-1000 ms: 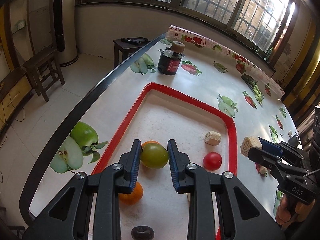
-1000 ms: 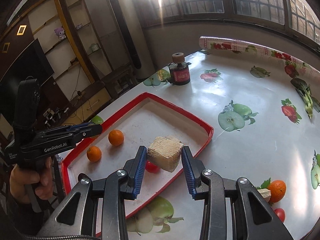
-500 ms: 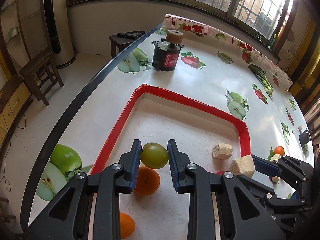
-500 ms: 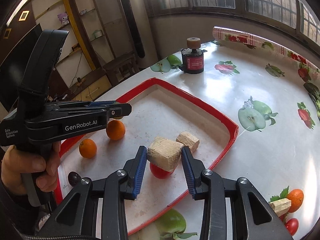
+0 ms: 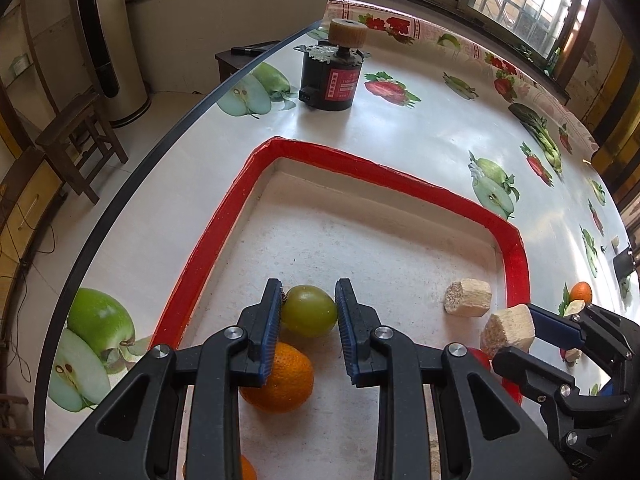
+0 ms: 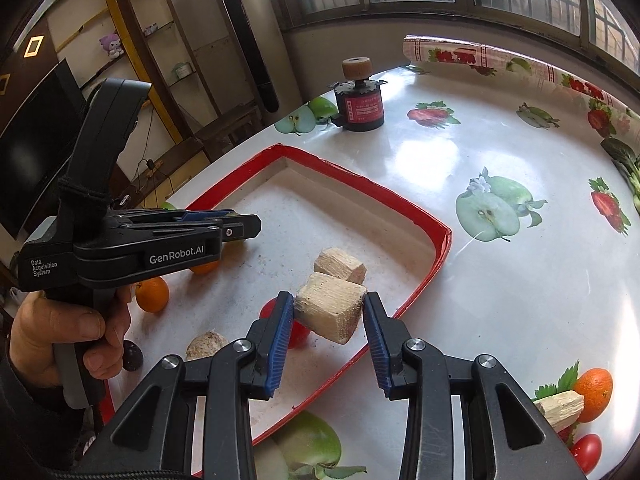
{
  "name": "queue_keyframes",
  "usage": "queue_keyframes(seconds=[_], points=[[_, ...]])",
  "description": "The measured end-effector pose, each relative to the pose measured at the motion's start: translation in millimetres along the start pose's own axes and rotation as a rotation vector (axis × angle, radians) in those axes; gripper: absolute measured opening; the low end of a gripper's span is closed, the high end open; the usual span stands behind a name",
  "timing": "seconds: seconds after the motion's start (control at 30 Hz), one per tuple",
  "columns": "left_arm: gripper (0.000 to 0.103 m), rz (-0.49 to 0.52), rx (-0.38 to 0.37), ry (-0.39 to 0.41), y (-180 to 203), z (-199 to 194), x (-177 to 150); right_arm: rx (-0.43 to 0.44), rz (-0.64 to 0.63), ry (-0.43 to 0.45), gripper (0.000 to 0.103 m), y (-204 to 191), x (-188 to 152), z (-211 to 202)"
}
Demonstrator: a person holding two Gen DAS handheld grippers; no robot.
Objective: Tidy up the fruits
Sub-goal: 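Carry block and green fruit into the red tray and open both tools, then move both open tools back over the remaining pile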
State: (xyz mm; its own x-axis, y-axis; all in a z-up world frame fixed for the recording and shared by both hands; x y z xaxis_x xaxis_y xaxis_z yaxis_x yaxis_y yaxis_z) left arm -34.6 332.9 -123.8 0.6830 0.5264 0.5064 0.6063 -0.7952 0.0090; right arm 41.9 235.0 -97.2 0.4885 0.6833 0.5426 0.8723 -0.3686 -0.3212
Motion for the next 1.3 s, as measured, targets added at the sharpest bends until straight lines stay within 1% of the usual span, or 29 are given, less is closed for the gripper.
queue_keyframes(seconds=[0.13, 0.2, 0.27, 0.33, 0.37, 0.4, 0.6, 0.77, 1.07, 1.3], points=[[0.025, -0.002, 0.006, -0.009, 0, -2, -1, 0.007, 0.015, 0.000, 0.038, 1, 1, -1], [0.025, 0.000, 0.017, -0.013, 1, -3, -3, 0.011, 0.019, 0.002, 0.042, 0, 1, -3], [0.032, -0.007, 0.023, -0.012, 1, -6, -4, 0.021, 0.022, 0.005, 0.048, -1, 0, -6], [0.051, -0.021, 0.022, -0.001, 1, -11, -5, 0.020, 0.023, 0.013, 0.055, -3, -1, -11], [0.053, -0.025, 0.026, 0.005, 1, -13, -6, 0.014, 0.023, 0.019, 0.056, -3, -1, -14], [0.054, -0.026, 0.030, 0.009, 2, -16, -7, 0.013, 0.023, 0.024, 0.057, -3, -1, -17], [0.054, -0.039, 0.031, 0.031, 6, -31, -13, 0.012, 0.026, 0.047, 0.057, 1, -7, -39], [0.054, -0.037, 0.018, 0.046, 14, -42, -19, 0.006, 0.039, 0.071, 0.057, 9, -15, -60], [0.053, -0.030, -0.002, 0.079, 31, -63, -23, -0.025, 0.073, 0.086, 0.058, 34, -36, -88], [0.053, -0.015, -0.021, 0.088, 49, -71, -29, -0.057, 0.102, 0.100, 0.058, 57, -49, -107]])
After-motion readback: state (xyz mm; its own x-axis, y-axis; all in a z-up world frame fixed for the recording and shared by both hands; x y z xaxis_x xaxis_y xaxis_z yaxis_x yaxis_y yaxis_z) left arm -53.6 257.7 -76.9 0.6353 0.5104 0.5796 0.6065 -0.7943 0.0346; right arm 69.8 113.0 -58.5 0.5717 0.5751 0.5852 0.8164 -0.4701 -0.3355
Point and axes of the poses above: each gripper's, at about its wrist camera, not at the fingertips, and z roughly the way its jaws point, y to its right, x to its top, the point moved 7 cm from there along z, roughly the way its jaws point, and after that the axes turned 10 degrees about z, right-handed, at the moved point
